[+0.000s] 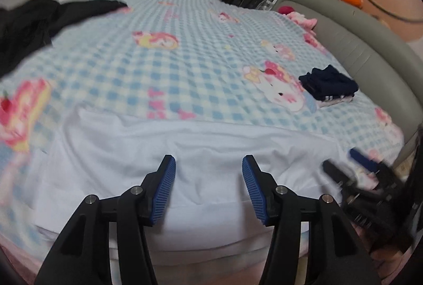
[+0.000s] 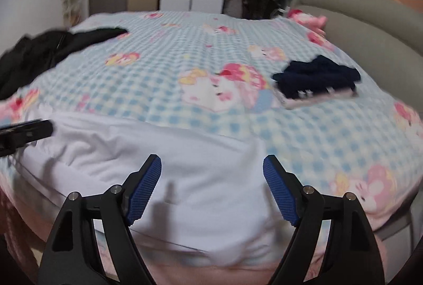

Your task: Fold clothes

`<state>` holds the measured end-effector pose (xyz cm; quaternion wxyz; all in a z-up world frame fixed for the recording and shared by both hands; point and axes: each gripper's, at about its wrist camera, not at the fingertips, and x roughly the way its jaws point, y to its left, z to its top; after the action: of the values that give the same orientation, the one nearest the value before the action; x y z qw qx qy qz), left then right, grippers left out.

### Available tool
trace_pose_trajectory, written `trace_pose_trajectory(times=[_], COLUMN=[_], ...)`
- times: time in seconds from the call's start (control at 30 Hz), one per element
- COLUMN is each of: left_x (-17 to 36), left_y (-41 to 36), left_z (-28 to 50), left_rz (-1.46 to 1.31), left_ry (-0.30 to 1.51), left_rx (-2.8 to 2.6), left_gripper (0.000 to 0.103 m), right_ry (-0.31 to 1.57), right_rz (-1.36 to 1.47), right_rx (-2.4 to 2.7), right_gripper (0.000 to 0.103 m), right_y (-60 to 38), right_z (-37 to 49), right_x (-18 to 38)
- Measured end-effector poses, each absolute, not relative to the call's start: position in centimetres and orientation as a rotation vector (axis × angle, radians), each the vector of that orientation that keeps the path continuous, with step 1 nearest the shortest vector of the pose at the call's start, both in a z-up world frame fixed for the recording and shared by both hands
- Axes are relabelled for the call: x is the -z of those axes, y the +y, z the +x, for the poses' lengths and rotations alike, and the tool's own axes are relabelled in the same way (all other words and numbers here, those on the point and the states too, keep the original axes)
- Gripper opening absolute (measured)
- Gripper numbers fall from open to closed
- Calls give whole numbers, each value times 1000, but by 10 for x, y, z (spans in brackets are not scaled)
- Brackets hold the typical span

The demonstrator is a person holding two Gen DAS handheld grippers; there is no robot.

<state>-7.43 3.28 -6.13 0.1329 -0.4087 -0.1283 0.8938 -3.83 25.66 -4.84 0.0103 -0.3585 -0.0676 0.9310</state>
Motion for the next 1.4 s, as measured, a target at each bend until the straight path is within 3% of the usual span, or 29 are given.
trace_pose_trajectory(times=[0.13,0.27,0.43,0.5,0.67,0.8,0.9,1.1,1.27,1.4], left_x=[71,63,44,36,20,24,58,53,34,57], left_y=[31,19,20,22,35,38,29,-18,-29,-26], left_z=[-68,-46,-41,-40,-41,-47,-53,-41,-43,-66], left_rz=[-1248,-1262,-1188,-1151,-1075,-1115,-1341,-1295,-1162,-1268], left_ry=[-241,-71,-86,-86,-47,-56,16,-313,-358,-364], left_rx=[-2572,-2607,-2662,-2683,-2721,-2682,-2673,-2595,-2702,-2661], left_gripper=[50,50,55,57,57,64,65,68,68,68], right_ry=[-202,-82,98,81,-162,-66,-38,-22,213,286], right_rz=[-1330,-1348,-1276,-1225,-1312,-1348,-1374,-1350,-1126,-1232], right_rx=[-2878,-2918,-2915,-2952,-2911,-2900,-2894,-2922,-2981,-2904], right_gripper=[80,80,79,80,80,80,80,80,82,84], right_y=[256,280,300,294,268,279,285,292,314,328], right_z=[-42,-32,-30,-29,-32,-32,-32,-22,-19,-32], right_x=[78,69,61,54,71,70,73,68,43,58])
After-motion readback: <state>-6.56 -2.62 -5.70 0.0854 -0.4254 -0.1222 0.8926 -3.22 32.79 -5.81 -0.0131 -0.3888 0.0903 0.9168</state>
